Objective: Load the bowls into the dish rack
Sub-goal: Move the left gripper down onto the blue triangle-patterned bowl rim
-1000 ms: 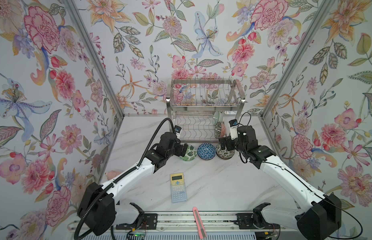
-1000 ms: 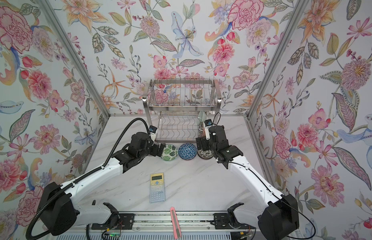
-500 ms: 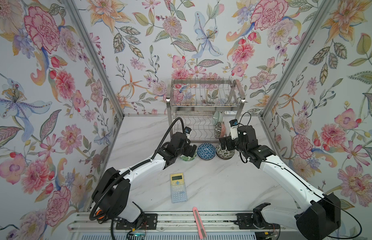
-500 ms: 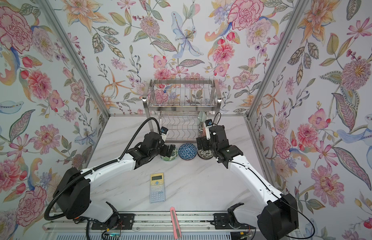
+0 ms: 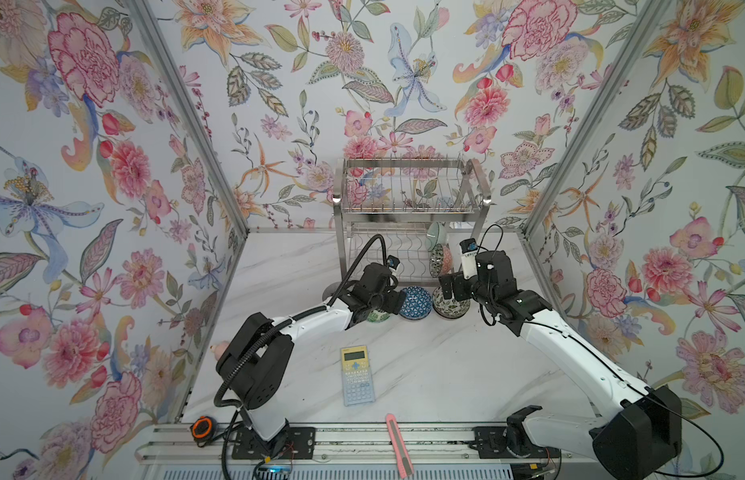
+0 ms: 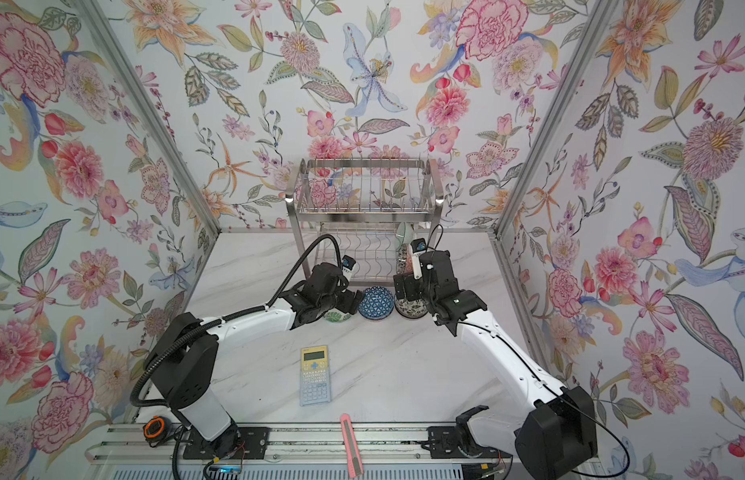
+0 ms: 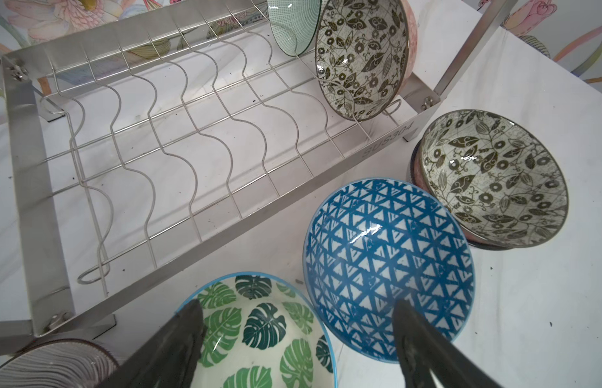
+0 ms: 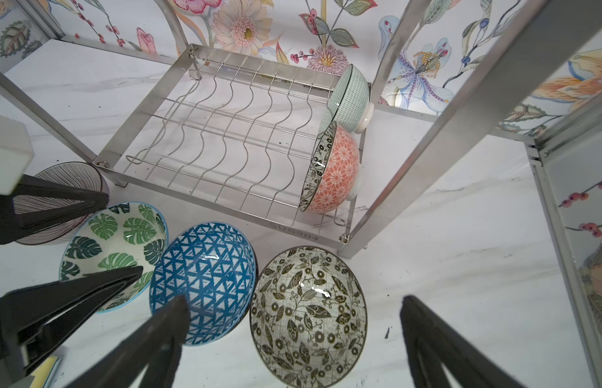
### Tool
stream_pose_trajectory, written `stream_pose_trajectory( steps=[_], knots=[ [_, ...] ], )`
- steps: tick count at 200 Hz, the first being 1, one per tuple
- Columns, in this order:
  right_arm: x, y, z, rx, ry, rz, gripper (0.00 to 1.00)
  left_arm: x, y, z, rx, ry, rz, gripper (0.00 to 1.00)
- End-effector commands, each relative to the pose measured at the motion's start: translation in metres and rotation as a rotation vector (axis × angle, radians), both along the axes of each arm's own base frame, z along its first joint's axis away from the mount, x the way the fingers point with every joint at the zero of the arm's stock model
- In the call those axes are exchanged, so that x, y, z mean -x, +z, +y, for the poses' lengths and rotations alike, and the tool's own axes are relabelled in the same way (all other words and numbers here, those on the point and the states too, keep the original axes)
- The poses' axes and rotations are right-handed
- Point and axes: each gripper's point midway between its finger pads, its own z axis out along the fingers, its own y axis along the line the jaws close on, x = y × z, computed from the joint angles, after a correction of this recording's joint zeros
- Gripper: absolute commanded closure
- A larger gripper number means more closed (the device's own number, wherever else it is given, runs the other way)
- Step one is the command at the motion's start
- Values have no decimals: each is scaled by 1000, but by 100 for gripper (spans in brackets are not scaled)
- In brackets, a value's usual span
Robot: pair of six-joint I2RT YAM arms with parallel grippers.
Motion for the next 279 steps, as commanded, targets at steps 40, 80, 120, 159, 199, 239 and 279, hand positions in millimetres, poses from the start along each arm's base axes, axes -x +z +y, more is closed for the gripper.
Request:
stream_pose_trajectory(
  steps=[40, 80, 120, 159, 199, 239, 279],
  knots=[
    [-2, -5, -2, -10, -12, 12, 1, -8, -5, -20, 31, -32, 0, 26],
    [-2, -4, -3, -13, -11, 11, 1, -10, -10, -22, 31, -33, 2, 38],
    [-2, -5, -3, -13, -11, 13, 1, -12, -13, -24, 30, -37, 3, 48],
    [-2, -3, -3, -16, -10, 8, 1, -13, -14, -25, 30, -38, 4, 68],
    [-2, -3, -4, -16, -13, 9, 1, -13, -15, -26, 32, -39, 5, 80],
    [-3, -4, -5, -17, -16, 11, 1, -15, -18, -29, 31, -44, 10, 83],
    [-3, -4, -5, -18, -19, 13, 1, -16, -24, -33, 40, -60, 29, 78]
  ],
)
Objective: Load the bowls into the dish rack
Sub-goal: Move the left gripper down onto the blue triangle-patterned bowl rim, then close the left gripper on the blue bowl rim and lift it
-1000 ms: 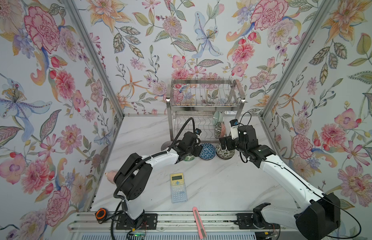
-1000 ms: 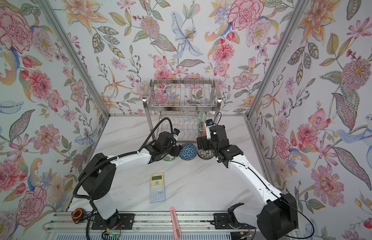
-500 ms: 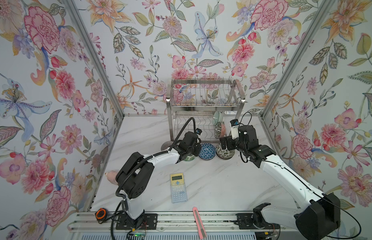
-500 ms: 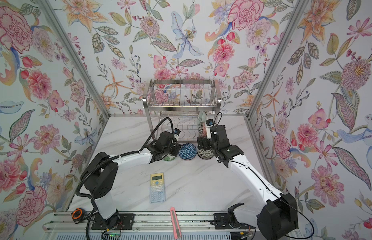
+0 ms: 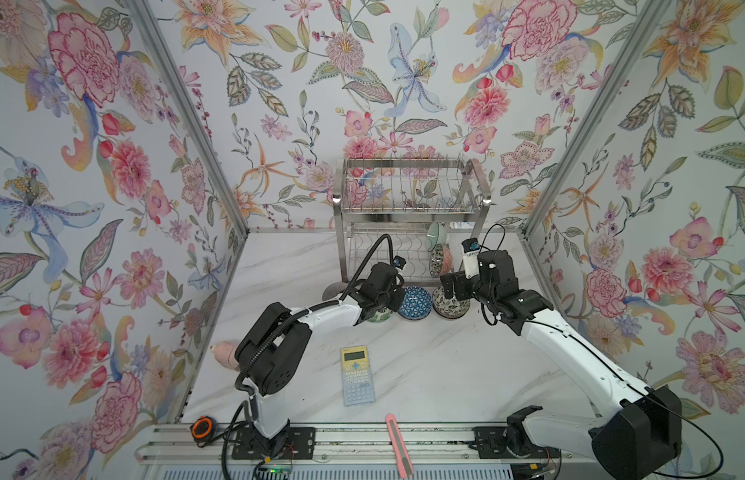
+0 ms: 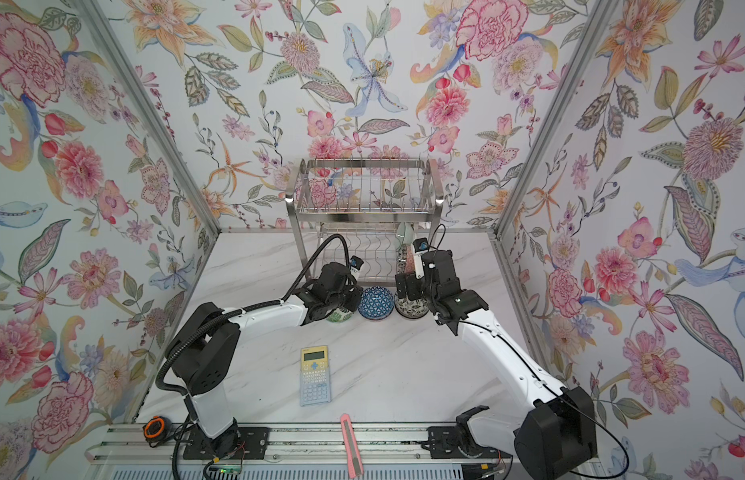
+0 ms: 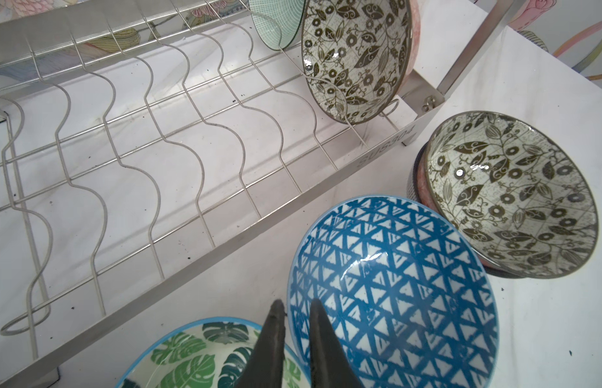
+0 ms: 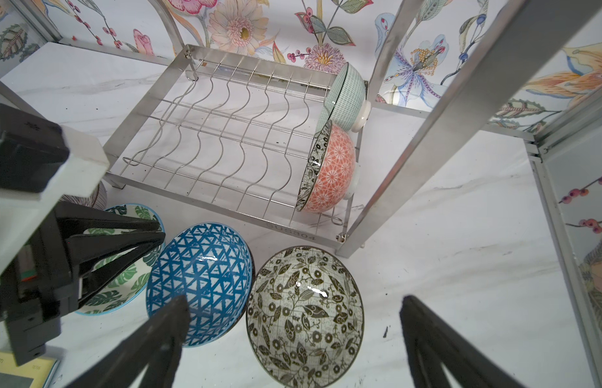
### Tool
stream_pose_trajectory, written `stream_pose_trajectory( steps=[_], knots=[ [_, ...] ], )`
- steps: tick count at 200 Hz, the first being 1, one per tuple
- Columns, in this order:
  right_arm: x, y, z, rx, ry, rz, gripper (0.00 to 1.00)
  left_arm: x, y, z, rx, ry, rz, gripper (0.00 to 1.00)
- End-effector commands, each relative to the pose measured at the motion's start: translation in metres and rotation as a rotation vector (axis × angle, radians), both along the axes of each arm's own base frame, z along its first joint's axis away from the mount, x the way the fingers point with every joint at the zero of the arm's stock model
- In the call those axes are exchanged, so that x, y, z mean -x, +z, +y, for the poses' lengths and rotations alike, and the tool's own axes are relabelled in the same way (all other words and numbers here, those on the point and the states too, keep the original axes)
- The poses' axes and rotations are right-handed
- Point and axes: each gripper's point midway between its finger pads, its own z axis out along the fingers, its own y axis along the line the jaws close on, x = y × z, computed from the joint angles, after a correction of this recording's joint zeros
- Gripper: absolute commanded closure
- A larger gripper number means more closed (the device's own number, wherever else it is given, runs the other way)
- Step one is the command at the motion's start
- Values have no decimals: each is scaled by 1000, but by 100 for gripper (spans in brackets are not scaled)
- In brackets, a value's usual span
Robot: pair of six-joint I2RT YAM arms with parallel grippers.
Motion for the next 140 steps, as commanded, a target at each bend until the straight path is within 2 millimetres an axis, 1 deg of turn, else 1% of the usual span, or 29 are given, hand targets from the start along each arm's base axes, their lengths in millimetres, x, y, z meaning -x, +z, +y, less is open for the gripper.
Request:
stream_pose_trajectory(
  steps=[1, 23, 34, 86, 140],
  knots=[
    [-1, -4, -1, -10, -10, 10, 1, -2, -2, -11, 21, -25, 10, 78],
    [-2, -4, -2, -11, -11, 11, 1, -4, -6, -11, 16, -26, 19, 70],
    [-2, -4, -2, -12, -11, 11, 1, -4, -9, -11, 12, -25, 22, 69],
    [-3, -6, -3, -13, -13, 15, 1, -8, -20, -8, 0, -18, 38, 69],
    [-5, -7, -3, -16, -16, 22, 1, -11, -32, -10, -10, -20, 58, 72]
  ],
)
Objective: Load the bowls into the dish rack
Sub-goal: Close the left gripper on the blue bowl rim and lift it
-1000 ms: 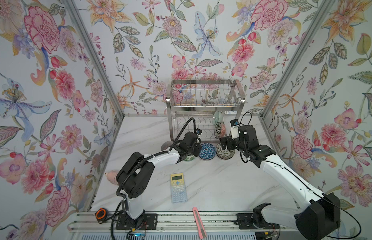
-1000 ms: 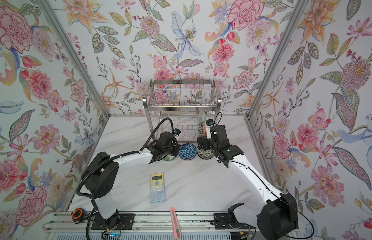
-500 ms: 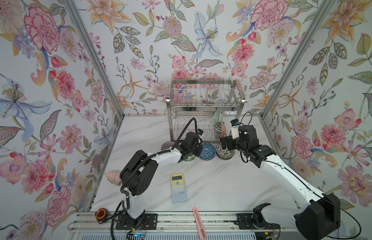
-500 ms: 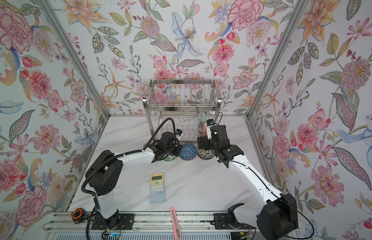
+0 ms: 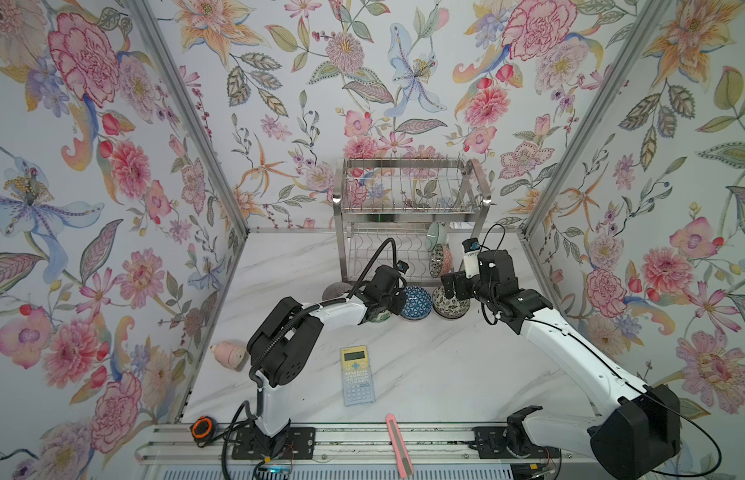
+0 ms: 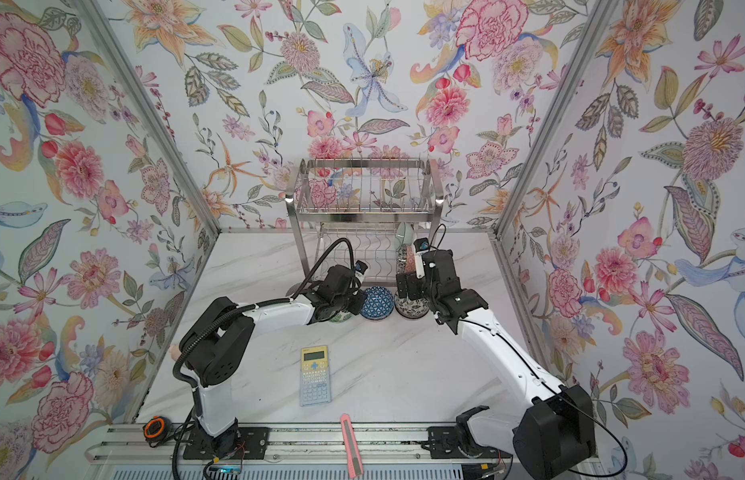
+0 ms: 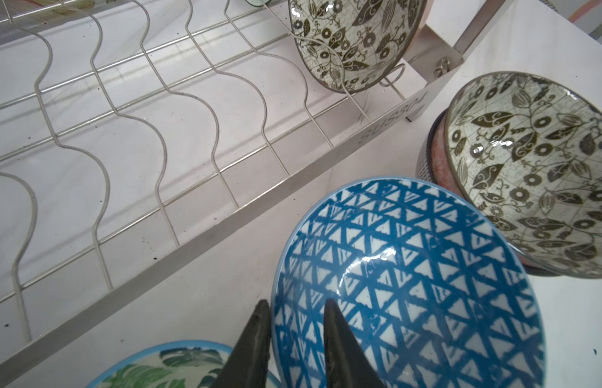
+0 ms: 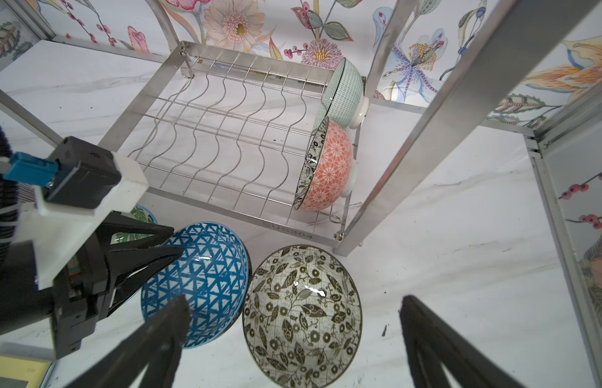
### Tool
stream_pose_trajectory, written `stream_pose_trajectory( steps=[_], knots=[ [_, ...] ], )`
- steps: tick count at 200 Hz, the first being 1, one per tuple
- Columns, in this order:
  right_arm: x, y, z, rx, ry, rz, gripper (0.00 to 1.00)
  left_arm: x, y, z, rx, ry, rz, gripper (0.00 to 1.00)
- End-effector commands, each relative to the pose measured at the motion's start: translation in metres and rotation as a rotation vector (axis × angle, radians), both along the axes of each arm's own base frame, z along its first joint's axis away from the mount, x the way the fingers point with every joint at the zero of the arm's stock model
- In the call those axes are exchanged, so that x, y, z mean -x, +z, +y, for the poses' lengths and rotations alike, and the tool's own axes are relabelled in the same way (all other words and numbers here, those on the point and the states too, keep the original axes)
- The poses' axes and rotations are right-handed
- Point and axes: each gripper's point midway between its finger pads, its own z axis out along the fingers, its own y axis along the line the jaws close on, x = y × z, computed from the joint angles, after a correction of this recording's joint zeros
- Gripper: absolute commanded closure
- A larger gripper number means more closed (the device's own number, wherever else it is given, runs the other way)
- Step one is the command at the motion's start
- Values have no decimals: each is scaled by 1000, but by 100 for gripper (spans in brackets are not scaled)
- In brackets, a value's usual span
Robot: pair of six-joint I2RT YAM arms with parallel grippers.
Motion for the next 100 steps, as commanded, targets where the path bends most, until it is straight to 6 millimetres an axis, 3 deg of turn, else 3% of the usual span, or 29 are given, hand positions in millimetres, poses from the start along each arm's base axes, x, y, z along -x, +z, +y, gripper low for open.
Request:
stream_pose_trajectory(
  steps=[1, 48, 100],
  knots=[
    [-2, -3, 0, -18, -5, 10, 1, -7, -1, -3, 9, 0, 4, 72],
    [-2, -2, 0, -23, -4, 8, 1, -9, -3, 0, -3, 5, 5, 79],
    [-1, 1, 0, -28, -3, 4, 1, -10, 4, 6, -10, 15, -5, 95]
  ],
)
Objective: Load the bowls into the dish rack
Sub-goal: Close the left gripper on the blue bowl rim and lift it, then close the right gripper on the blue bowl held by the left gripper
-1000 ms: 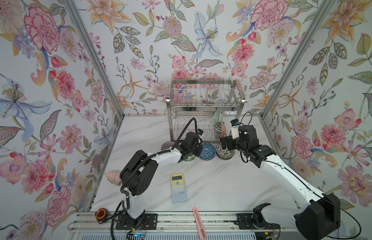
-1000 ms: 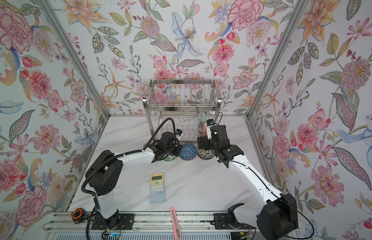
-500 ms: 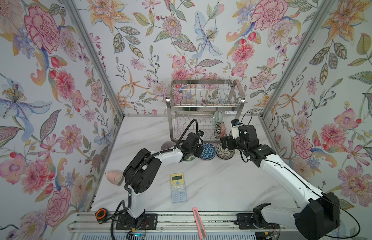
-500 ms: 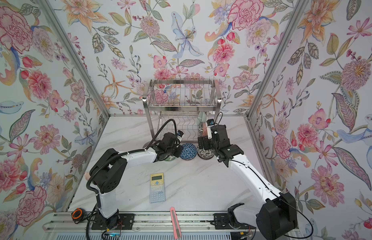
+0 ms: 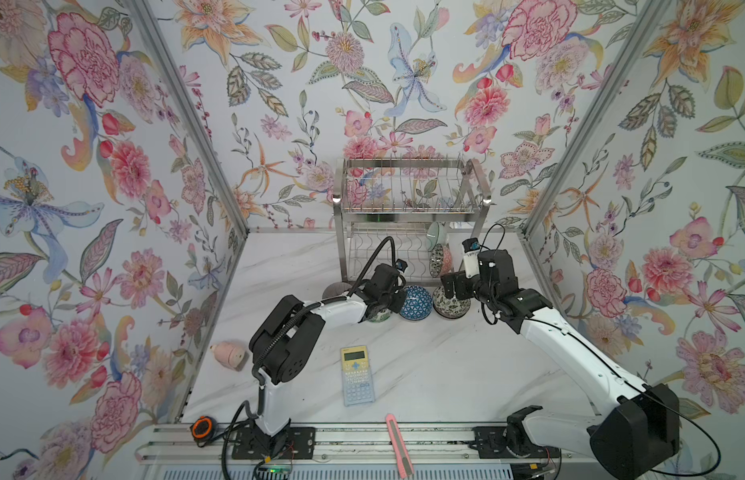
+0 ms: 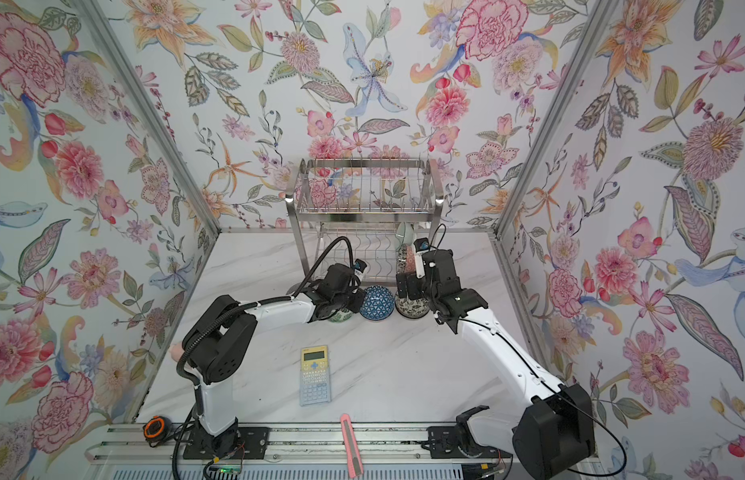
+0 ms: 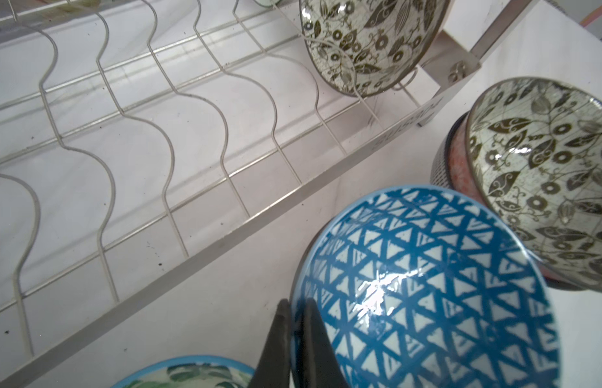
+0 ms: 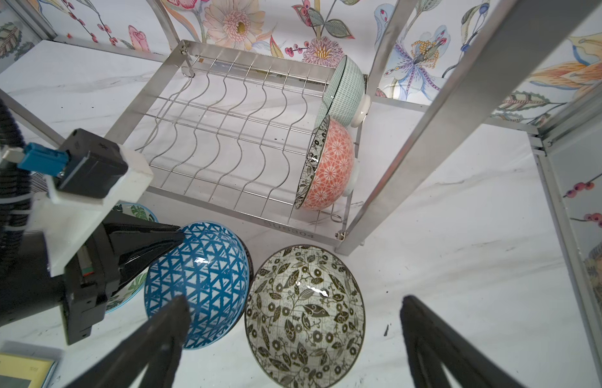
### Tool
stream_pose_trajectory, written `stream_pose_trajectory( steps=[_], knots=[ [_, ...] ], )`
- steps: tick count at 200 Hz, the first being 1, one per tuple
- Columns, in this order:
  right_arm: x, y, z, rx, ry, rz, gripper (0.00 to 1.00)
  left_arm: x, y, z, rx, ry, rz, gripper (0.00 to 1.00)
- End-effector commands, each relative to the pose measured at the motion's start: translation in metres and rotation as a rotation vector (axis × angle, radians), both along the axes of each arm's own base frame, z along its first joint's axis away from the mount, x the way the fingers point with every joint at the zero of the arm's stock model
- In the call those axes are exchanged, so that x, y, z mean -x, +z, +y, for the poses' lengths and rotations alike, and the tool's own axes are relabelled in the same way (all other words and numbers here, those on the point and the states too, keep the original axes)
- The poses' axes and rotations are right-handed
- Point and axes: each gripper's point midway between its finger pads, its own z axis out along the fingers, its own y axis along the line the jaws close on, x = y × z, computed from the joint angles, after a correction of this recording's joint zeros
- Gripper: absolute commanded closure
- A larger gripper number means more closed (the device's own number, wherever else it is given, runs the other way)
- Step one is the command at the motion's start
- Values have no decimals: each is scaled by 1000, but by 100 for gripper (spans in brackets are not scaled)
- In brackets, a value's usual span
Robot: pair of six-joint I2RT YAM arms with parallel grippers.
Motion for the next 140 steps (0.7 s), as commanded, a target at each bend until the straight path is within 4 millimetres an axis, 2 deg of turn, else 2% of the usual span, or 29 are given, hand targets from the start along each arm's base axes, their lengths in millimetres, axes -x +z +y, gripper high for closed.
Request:
stream_pose_trajectory(
  steps=[1, 20, 68, 140],
  knots=[
    [-1, 1, -1, -21, -6, 1, 1, -1, 1, 7, -25, 5, 2, 95],
    [-1, 1, -1, -23, -6, 1, 1, -2, 6, 11, -28, 12, -5, 100],
    [1, 3, 0, -32, -1, -2, 1, -4, 30, 18, -24, 28, -45, 100],
    [6, 6, 12, -96, 38, 13, 1, -4, 105, 19, 119, 68, -162, 100]
  ],
)
